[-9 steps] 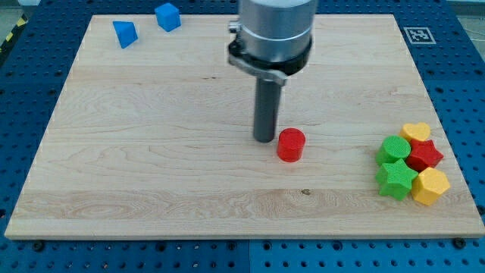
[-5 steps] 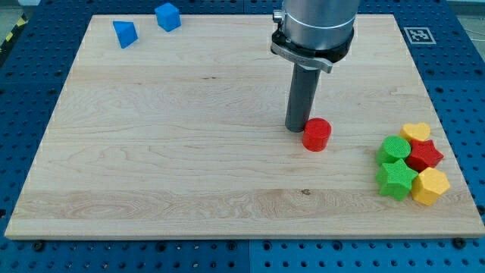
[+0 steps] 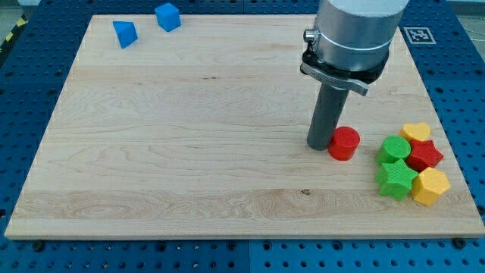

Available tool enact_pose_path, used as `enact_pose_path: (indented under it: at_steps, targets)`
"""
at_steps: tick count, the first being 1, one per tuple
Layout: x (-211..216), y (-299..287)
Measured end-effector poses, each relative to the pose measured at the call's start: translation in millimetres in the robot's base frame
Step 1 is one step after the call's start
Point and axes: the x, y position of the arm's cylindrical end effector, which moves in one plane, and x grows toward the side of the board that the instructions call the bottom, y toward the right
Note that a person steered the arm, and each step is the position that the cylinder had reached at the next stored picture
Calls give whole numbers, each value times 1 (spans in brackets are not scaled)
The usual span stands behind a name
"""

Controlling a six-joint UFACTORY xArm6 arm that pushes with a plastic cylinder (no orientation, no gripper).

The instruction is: Put the red circle on the top of the green circle

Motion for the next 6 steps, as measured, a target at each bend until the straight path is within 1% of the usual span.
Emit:
enact_pose_path:
  at_steps: [1,2,3,4,5,6]
  targets:
    - [18,3]
    - [18,19]
    - [7,59]
    - [-6,71]
    - [-6,66]
    - [-6,36]
